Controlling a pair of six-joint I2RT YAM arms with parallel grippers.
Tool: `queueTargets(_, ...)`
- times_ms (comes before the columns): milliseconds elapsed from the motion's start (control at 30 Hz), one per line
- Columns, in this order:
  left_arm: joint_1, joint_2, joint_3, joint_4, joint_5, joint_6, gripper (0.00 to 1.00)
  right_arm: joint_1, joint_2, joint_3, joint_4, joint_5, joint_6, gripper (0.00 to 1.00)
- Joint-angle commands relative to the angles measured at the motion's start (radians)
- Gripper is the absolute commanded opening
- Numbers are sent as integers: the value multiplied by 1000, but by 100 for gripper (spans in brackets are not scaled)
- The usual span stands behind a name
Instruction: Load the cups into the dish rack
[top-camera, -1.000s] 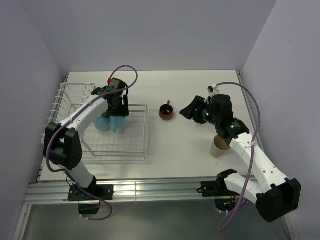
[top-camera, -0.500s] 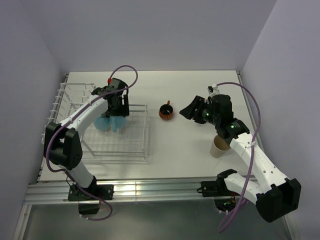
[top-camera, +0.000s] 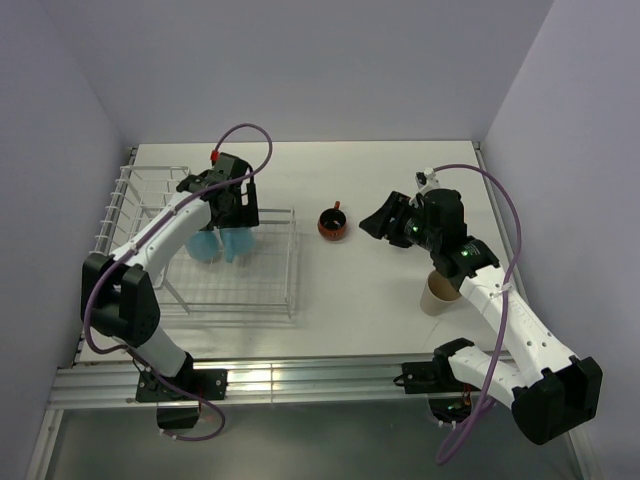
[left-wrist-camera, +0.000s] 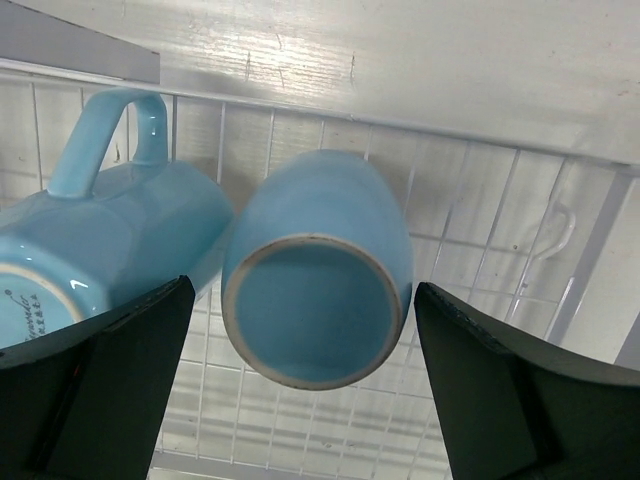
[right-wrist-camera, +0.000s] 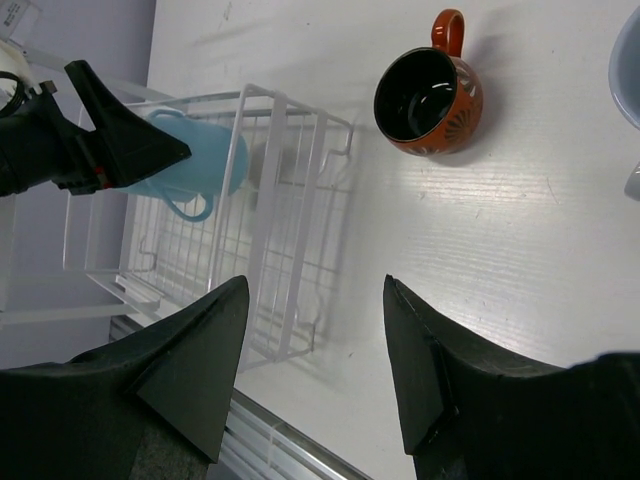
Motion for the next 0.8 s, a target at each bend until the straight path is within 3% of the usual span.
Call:
queueTargets(0, -6, -50, 31, 26, -21, 9, 99, -3, -1, 19, 20, 24, -24, 64)
queueTargets(233, -26, -75, 88, 3, -33, 18, 99, -1, 2, 50, -31, 103, -55, 64)
queueTargets(533, -43, -128, 192, -57, -82, 30, 99, -3, 27, 150, -187, 326, -113, 64)
queueTargets(767, -110, -208, 231, -72, -92, 24, 99, -1, -59, 144, -331, 473, -109, 63)
